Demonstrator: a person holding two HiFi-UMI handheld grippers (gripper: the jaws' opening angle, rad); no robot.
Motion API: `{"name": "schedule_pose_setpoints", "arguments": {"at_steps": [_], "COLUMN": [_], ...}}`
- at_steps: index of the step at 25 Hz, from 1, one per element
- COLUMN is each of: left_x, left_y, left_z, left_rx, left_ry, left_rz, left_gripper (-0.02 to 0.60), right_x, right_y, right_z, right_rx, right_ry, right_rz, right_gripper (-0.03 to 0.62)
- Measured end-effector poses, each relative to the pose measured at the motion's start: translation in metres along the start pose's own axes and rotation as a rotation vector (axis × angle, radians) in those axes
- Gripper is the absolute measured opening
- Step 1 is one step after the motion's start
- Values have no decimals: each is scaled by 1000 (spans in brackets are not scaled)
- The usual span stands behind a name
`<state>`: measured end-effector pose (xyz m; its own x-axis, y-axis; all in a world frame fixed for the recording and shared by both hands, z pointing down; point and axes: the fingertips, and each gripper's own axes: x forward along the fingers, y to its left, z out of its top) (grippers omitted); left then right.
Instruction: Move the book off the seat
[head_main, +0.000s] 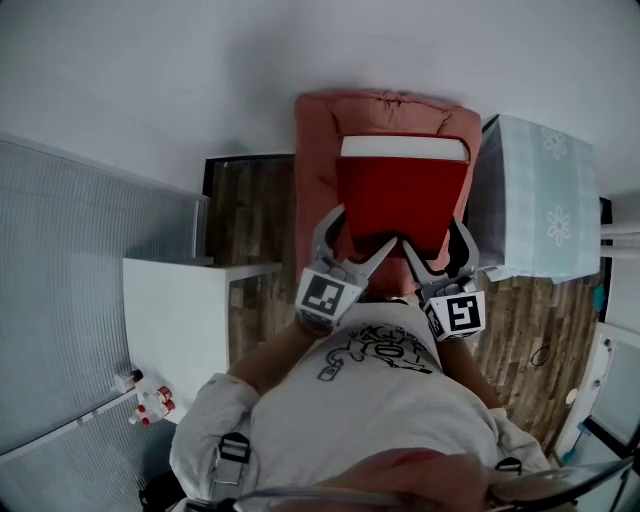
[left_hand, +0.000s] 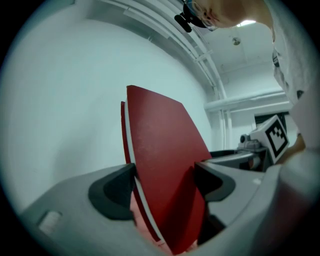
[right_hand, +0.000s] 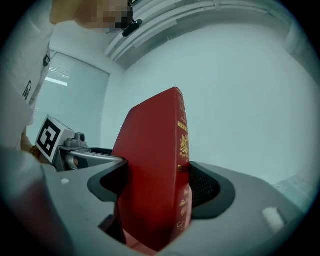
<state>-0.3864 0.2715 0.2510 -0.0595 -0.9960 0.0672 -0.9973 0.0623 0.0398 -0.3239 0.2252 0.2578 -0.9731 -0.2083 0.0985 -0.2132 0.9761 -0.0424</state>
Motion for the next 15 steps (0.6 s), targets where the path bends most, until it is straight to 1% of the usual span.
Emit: {"name": "schedule_pose_setpoints", "arguments": {"at_steps": [5,8,12,15], "left_x": [-6,-7,-5,-2], "left_y": [-1,-4,-12,-21], "left_z": [4,5,7,7], "left_rx": [-6,-9,1,-2], "left_ry": [-5,-8,-10,-7], "left_rz": [-13,-33,-85,-133], "left_gripper": [364,364,364,364], "right_x": [-3,-7,-17,-28], "right_y": [6,6,6,3], "right_z": [7,10,13,10], "right_rx": [-3,-4,4,2], "right_ry": [-23,-17,-49,-37], "right_rz": [-25,-55,-107,-159], "right_gripper": [379,379,379,379]}}
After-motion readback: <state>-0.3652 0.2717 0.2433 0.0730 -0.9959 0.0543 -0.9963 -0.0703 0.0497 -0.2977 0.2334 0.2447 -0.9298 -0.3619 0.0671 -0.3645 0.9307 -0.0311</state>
